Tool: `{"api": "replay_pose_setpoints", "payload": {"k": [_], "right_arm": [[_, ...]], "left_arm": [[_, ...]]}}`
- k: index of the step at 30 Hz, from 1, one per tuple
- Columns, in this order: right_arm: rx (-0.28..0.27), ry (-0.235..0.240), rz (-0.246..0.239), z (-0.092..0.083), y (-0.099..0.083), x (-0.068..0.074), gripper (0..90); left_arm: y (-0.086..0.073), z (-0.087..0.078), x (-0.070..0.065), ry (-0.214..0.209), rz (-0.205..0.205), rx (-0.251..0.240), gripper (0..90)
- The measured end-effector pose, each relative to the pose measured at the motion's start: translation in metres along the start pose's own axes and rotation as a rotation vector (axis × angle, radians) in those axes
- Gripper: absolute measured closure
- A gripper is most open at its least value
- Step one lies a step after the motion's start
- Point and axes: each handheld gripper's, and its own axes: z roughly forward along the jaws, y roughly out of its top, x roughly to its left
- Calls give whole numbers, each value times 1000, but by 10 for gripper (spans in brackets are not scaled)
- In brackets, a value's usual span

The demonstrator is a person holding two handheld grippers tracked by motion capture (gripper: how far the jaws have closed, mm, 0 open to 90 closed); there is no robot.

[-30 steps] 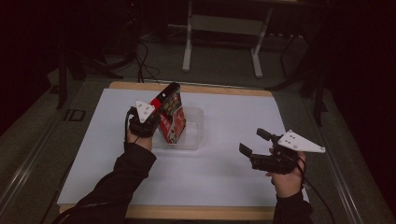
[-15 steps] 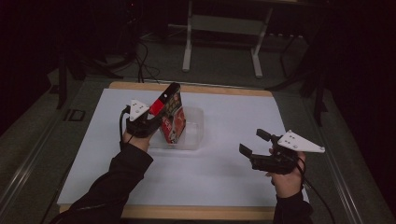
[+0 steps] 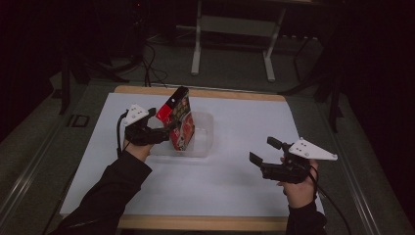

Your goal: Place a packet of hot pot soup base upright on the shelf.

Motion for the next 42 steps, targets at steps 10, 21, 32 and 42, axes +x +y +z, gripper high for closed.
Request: {"api": "replay_pose_setpoints", "payload": {"k": [10,21,32,42], "right_arm": [[13,9,0,3,-3,1,152],[1,27,12,1,-9,0,130],[28,-11,-7,4,-17,0,130],[53,-14,-11,7,-28,0,132]], "left_arm": [[-3,-20,-5,7,56,-21,19],[-12,-47,-17,-59,37,-26,19],[-27,-62,-33,-122,63,-21,18],[-51,-61,-43,-179,85,13,19]]}}
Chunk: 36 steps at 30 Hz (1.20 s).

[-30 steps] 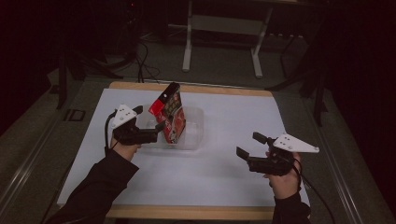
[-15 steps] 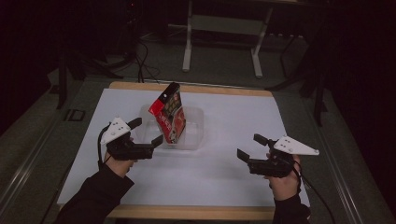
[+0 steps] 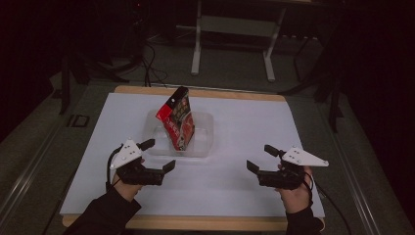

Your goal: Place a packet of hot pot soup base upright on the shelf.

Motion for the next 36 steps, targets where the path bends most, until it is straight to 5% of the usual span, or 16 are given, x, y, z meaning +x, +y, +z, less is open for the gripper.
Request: {"api": "replay_pose_setpoints", "payload": {"k": [16,36], "right_arm": [[38,1,-13,5,-16,3,132],[67,-10,-40,6,-35,5,131]], "left_arm": [[-30,8,-9,-55,-3,66,19],[-46,17,-13,-109,27,108,19]]}}
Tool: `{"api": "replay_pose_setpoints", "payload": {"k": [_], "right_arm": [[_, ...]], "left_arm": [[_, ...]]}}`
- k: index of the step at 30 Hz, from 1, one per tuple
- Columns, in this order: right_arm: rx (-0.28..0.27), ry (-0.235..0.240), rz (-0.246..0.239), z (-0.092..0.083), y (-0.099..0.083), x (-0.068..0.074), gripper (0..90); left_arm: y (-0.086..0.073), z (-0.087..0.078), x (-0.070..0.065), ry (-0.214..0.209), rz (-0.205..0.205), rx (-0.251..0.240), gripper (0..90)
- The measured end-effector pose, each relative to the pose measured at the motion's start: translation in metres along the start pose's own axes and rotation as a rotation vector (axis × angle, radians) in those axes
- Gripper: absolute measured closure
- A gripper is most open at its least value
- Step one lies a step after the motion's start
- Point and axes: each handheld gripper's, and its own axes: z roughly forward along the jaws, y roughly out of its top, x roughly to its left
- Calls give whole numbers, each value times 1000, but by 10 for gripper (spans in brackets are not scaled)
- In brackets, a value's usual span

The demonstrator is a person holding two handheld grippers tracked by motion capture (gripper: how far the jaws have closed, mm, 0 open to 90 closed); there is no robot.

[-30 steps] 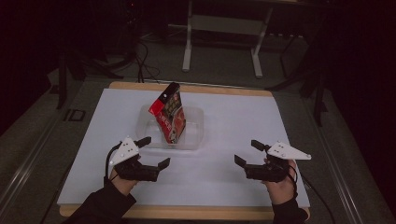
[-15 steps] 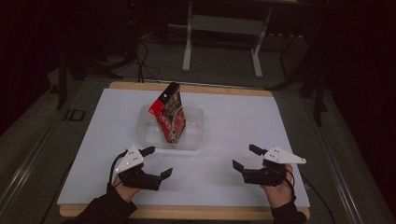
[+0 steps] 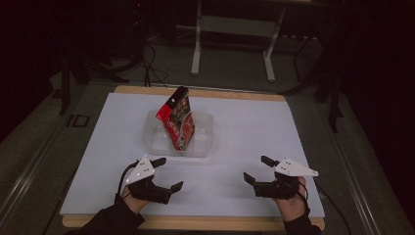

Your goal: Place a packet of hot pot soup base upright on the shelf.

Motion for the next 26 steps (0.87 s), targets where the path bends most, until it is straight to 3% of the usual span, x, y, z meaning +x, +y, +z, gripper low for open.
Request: {"api": "replay_pose_setpoints", "payload": {"k": [10,26], "right_arm": [[29,-32,-29,3,-11,-1,131],[53,-16,-38,7,-14,-1,131]], "left_arm": [[-9,7,-1,-7,20,25,19],[-16,10,0,-13,20,48,19]]}}
